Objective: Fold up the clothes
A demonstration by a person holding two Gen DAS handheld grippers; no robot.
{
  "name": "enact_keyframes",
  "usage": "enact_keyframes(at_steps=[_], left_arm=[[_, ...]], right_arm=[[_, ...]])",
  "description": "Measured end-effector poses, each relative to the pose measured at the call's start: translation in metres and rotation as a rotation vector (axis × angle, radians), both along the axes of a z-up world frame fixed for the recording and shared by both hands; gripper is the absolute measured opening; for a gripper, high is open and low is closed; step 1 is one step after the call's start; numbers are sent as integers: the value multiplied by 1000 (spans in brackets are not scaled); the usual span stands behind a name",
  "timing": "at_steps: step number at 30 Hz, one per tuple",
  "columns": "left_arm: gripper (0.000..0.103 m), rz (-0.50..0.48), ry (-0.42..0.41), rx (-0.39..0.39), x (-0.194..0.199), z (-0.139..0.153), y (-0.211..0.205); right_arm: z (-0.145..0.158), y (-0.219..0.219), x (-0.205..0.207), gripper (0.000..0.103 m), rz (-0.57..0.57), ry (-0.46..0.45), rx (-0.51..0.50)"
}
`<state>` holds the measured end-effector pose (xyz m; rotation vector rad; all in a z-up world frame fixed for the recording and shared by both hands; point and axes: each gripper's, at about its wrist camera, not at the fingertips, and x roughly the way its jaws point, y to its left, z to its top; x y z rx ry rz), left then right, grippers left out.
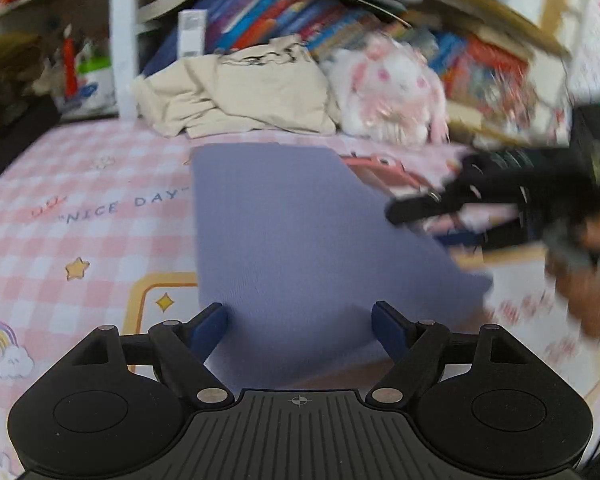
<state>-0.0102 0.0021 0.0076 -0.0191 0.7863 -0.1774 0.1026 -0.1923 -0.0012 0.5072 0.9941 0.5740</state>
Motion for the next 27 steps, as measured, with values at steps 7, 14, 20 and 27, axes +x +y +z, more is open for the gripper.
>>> enact_keyframes(at_steps=[7,14,20,27], left_arm=[[81,-8,33,-25,2,1,9],[82,-50,36,21,2,-1,7],[83,15,-47,-43,0,22,24],[89,-20,-38,-13,19,18,16]], right_arm=[[49,13,-49,6,149,-349,-24],[-10,-10,-31,8,-53,-31,-109],[-4,-17,-26,44,-64,-32,22],[-5,-13,-18,46,-128,40,90]])
